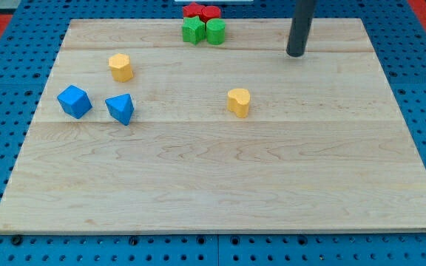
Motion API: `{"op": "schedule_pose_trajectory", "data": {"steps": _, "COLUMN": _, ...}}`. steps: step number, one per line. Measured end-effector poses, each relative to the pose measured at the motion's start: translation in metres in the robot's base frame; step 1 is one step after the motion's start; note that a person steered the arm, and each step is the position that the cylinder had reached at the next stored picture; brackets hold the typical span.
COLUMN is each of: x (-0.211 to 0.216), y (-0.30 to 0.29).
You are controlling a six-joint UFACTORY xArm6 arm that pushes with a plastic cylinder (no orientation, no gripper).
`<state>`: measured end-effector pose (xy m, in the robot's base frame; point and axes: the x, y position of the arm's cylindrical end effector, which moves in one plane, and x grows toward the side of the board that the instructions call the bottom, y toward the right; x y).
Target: Move the yellow heart to the center right of the board
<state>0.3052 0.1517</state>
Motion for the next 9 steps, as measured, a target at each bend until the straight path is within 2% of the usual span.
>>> {"op": "schedule_pose_trajectory", "data": {"steps": 2, "x": 0.106, "y": -0.001}}
{"op": "schedule_pose_trajectory", "data": {"steps": 3, "x": 0.16, "y": -0.025}}
{"op": "schedule_pose_trajectory", "data": {"steps": 4, "x": 0.167, "y": -0.091}}
{"op": "schedule_pose_trajectory", "data": {"steps": 5, "x": 0.148, "y": -0.139}}
{"op": "schedule_pose_trajectory", "data": {"steps": 6, "x": 0.107, "y": -0.144}}
{"op": "schedule_pose_trajectory", "data": {"steps": 7, "x": 0.079, "y": -0.091}}
{"op": "schedule_pose_trajectory", "data": {"steps": 8, "x": 0.073, "y": -0.015}}
{"op": "schedule_pose_trajectory", "data": {"steps": 9, "x": 0.079, "y": 0.007}}
